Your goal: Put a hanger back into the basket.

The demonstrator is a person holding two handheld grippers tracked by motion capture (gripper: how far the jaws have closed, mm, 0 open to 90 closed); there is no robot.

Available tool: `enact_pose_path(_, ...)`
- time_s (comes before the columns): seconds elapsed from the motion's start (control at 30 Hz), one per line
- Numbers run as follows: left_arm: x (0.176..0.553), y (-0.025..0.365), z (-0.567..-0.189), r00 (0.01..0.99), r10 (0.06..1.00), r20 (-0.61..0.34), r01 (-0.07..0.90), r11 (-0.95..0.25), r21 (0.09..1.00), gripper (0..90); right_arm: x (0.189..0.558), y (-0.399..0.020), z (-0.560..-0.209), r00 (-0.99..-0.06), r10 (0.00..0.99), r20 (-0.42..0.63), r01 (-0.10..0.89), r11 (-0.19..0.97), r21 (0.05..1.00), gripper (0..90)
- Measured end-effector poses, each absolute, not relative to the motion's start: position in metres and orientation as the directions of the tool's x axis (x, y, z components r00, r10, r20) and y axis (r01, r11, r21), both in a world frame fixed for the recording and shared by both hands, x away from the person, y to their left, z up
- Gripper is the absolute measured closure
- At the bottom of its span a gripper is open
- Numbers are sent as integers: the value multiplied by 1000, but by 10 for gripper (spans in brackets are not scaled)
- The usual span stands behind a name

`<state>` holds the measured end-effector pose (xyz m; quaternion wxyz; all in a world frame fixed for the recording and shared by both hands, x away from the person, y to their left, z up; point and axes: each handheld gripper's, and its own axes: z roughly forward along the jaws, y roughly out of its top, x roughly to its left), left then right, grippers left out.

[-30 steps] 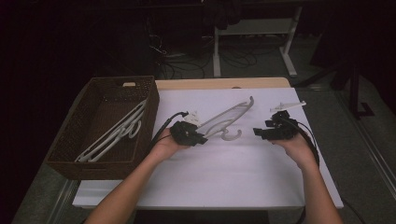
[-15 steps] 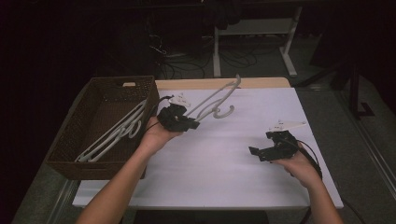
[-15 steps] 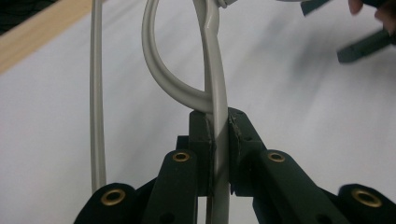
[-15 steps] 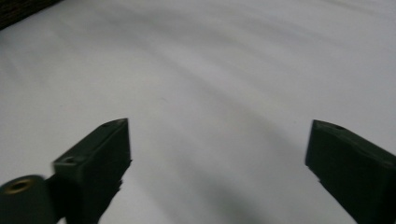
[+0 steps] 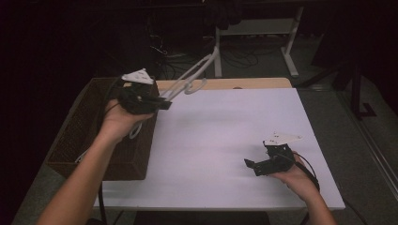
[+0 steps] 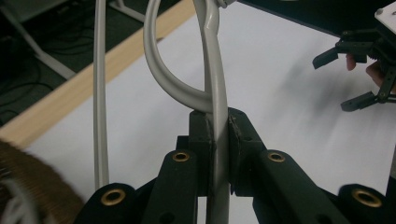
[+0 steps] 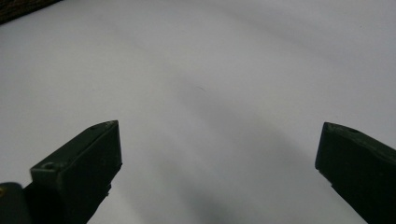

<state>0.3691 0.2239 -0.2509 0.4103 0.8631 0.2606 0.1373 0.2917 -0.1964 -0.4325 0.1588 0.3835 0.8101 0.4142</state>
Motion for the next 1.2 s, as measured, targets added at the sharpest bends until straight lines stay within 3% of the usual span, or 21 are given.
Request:
enact_pose_path(0.27, 360, 306, -247, 782, 622, 25, 362, -488, 794, 815, 295, -202, -434, -637, 768, 63, 503, 352, 790, 3)
enact_pose_path(0.57, 350, 365, -277, 737, 676, 17, 424, -481, 768, 814, 296, -204, -434, -629, 776, 59, 507, 351, 787, 3)
enact_pose_path(0.8, 348, 393, -304, 706, 709, -1, 479, -477, 737, 814, 296, -204, -436, -629, 775, 57, 510, 356, 783, 3)
enact_pose_path(1.2, 346, 406, -332, 696, 717, -37, 545, -493, 678, 815, 298, -204, -437, -623, 780, 55, 517, 358, 777, 3)
